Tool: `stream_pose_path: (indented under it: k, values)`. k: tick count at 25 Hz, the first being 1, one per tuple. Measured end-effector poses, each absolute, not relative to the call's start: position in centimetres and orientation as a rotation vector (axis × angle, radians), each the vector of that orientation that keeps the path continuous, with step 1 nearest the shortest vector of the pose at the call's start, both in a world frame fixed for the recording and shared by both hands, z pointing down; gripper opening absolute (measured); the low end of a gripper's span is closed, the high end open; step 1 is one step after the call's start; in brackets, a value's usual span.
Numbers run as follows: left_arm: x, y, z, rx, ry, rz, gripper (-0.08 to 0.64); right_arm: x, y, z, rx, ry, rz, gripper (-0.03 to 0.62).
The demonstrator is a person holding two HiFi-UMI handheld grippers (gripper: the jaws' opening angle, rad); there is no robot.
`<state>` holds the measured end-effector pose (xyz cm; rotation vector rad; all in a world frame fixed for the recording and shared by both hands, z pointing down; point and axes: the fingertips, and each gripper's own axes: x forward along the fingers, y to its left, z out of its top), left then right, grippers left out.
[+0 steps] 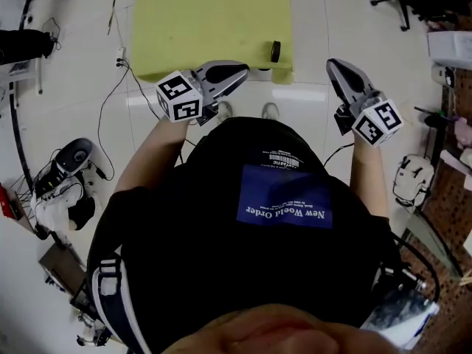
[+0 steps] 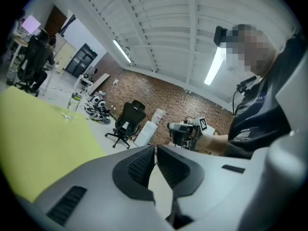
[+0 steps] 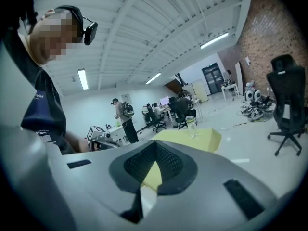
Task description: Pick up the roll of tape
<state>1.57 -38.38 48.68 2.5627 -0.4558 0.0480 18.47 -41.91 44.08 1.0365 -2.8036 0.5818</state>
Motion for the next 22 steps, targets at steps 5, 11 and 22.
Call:
stream_pose_path:
  k: [5, 11, 22]
  values:
    - [2.4, -40.6, 53.4, 2.563, -0.421, 0.222, 0.008, 18.6, -42.3, 46.4, 1.092, -2.740, 0.666, -0.014]
    - [5.5, -44.2, 59.3, 2.533, -0.403, 0.448, 0.134, 19.7, -44.1, 49.6, 1.082, -2.734, 0.763, -0.014]
    - [10.5, -46.4, 67.4, 2.398, -0.256, 0.591, 0.175, 21.5, -46.1, 55.7, 1.077, -2.688, 0.919, -0.014]
